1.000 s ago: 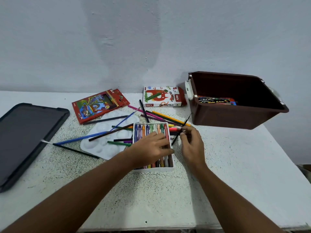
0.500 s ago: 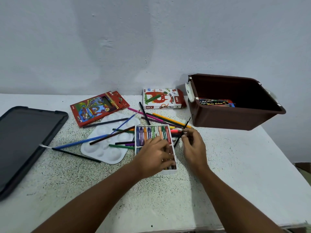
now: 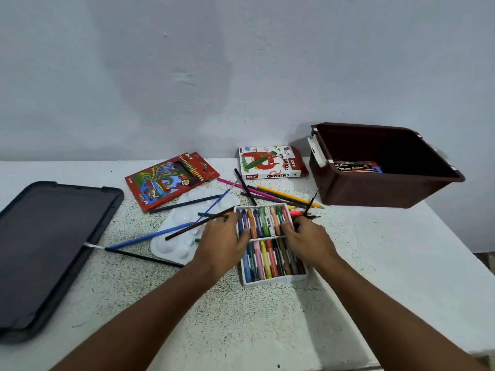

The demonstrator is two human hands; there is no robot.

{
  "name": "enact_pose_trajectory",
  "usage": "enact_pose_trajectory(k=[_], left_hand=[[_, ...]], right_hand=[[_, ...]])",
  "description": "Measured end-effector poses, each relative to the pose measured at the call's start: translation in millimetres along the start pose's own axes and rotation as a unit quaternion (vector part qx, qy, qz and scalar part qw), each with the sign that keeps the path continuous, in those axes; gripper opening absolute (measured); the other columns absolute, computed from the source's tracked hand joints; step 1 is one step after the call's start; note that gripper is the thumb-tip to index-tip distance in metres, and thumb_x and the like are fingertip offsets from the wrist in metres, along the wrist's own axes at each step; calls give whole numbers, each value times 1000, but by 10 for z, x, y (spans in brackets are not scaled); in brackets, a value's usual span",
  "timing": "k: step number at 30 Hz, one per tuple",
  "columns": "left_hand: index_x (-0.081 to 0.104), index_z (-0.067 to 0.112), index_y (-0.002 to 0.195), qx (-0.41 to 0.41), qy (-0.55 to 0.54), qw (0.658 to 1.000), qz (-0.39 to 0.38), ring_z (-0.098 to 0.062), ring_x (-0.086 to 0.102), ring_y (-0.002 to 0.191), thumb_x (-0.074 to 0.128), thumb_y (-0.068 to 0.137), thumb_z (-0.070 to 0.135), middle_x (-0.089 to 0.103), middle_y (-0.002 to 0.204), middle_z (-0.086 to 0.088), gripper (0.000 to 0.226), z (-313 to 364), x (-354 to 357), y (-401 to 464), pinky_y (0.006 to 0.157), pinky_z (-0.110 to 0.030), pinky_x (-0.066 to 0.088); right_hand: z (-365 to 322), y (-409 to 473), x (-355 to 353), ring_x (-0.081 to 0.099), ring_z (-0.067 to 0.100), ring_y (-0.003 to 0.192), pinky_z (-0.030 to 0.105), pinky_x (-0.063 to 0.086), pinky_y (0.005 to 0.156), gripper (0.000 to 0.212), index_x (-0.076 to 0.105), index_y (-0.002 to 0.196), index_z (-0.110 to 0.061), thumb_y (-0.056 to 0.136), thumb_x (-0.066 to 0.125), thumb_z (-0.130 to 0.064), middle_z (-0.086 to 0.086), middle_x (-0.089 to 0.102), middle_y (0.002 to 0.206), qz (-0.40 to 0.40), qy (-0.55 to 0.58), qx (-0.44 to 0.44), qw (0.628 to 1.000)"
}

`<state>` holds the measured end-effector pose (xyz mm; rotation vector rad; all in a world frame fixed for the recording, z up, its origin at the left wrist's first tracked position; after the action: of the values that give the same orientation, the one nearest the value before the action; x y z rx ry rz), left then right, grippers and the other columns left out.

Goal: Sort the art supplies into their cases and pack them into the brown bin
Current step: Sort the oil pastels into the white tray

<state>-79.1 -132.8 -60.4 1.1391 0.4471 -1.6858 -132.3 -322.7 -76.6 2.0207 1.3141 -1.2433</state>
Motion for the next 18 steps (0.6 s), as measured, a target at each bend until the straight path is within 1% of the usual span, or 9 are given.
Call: enact_pose_trajectory(k=[2,5,7,9,11,13,15,17,18], left_hand=[[57,10,117,8,-5,1000,-1,-21,58,65,50,94,31,64,71,-6,32,37,-37,-1,63,-31,41],[57,11,119,-2,-24,1000,-6,-11,49,49,52,94,30,54,58,2,32,60,-74,12,48,-23,32],[57,13,121,-19,-50,999,-9,-9,46,46,54,92,31,52,58,4,33,45,-88,28,43,-20,27],[58,15,121,-34,-70,997,-5,-11,48,47,55,92,31,53,60,3,34,22,-103,62,42,-20,27],[57,16,121,-38,-76,996,4,-10,49,47,54,92,32,54,60,3,34,25,-137,123,43,-21,28],[58,18,122,-45,-76,996,13,-9,48,47,54,91,33,56,59,2,34,18,-154,210,46,-23,29],[59,20,119,-57,-91,994,10,-8,47,44,55,92,32,56,56,4,30,9,-155,296,45,-21,29],[58,21,118,-58,-104,993,-5,-7,48,42,56,92,30,59,55,3,27,22,-151,367,42,-19,31],[57,21,118,-57,-111,992,-16,-6,50,44,56,92,29,62,57,1,27,32,-156,391,42,-19,33]], right_hand=[[-66,-11,16,58,22,78,30,41,62,38,58,103,-18,95,44,-52,2,64,88,-21,11,8,1000],[-109,-47,1,59,18,84,29,42,67,36,56,113,-22,94,48,-51,1,64,96,-49,116,29,992],[-122,-74,-13,60,15,84,29,43,68,36,53,115,-24,93,51,-52,-2,63,96,-51,162,19,985],[-151,-95,-31,64,10,80,27,48,64,31,51,114,-26,93,53,-49,-7,65,94,-42,210,-7,977],[-182,-79,-40,69,9,75,27,55,61,26,51,113,-29,93,56,-45,-6,68,93,-47,298,-23,953],[-216,-12,-40,72,16,80,40,60,69,29,49,115,-31,91,57,-46,0,70,99,-75,366,-29,927],[-250,83,-36,71,22,89,50,58,77,36,46,118,-30,89,58,-48,2,69,107,-103,392,-31,914],[-281,192,-58,69,24,95,52,57,81,41,44,119,-30,87,59,-51,2,66,113,-110,407,-22,907],[-297,242,-65,69,25,95,52,57,80,40,45,118,-28,88,59,-50,4,66,113,-111,419,-13,901]])
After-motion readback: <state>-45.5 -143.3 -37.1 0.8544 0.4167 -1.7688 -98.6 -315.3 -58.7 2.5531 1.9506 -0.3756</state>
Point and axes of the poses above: each hand's wrist, its own y-axis towards the middle knuckle, its own x-axis out of the palm, z = x × y, the point moved 5 cm from there along y, towards the middle knuckle
